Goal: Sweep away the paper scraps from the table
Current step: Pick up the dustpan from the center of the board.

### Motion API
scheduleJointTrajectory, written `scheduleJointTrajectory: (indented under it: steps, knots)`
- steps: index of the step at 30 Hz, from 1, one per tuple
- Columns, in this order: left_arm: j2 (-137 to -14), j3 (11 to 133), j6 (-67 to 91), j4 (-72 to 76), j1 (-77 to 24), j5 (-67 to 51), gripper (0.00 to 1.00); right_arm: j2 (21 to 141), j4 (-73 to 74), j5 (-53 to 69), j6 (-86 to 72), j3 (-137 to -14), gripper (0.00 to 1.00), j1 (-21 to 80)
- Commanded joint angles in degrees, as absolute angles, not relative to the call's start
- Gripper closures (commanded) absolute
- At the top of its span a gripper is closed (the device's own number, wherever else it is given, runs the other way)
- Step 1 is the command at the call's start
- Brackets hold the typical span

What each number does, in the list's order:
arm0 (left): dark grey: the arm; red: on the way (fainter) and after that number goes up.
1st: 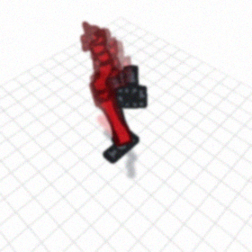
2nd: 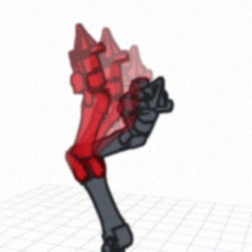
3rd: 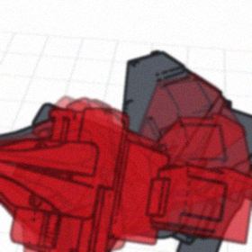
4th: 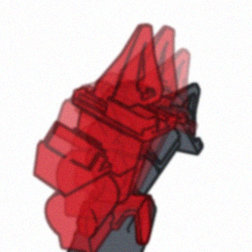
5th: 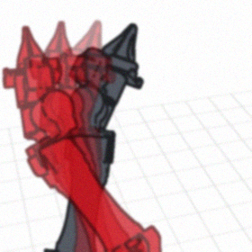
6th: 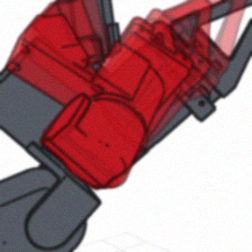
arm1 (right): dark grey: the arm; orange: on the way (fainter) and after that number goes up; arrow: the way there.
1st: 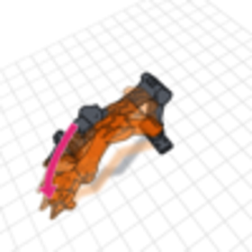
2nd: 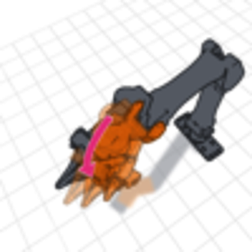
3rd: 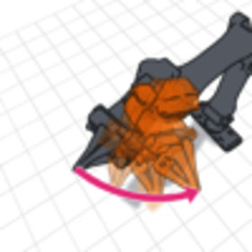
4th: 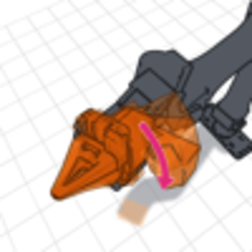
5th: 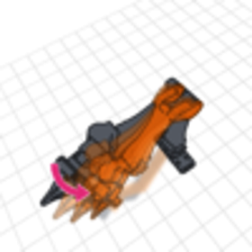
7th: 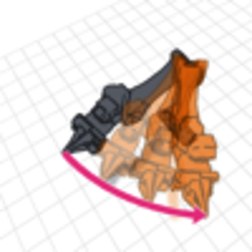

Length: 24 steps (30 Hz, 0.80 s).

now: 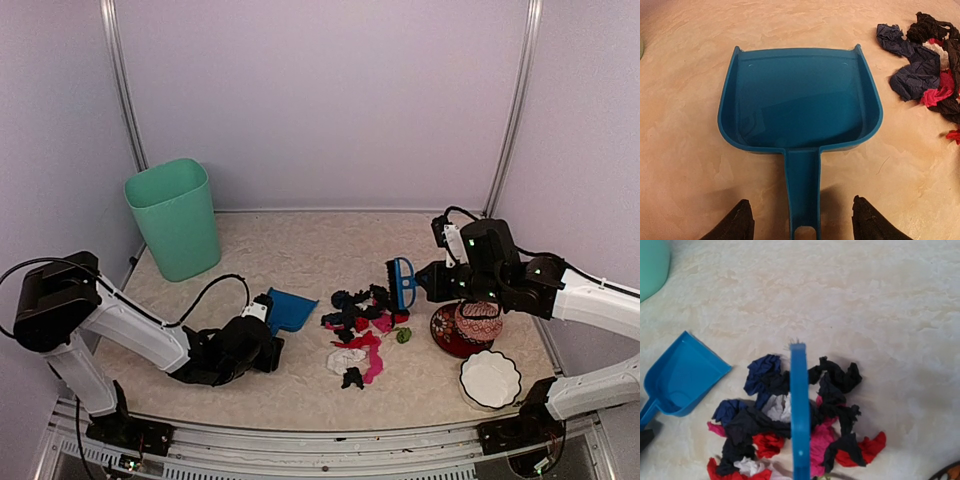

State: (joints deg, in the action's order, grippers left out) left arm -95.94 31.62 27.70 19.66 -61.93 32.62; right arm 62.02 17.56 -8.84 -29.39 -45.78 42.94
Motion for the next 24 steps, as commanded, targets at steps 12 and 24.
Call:
scheduleJointTrajectory:
  steps: [12,24]
  knots:
    - [-99.8,28.4,27.4,29.3,-58.9,30.3,0.65,62.9,19.2,-8.8,-29.5,-47.5,1.0,42.4]
    - [-97.1,27.9,26.6,28.1,-58.6,29.7,1.0,63.9,18.5,-9.1,-29.3,-47.0,1.0,42.4]
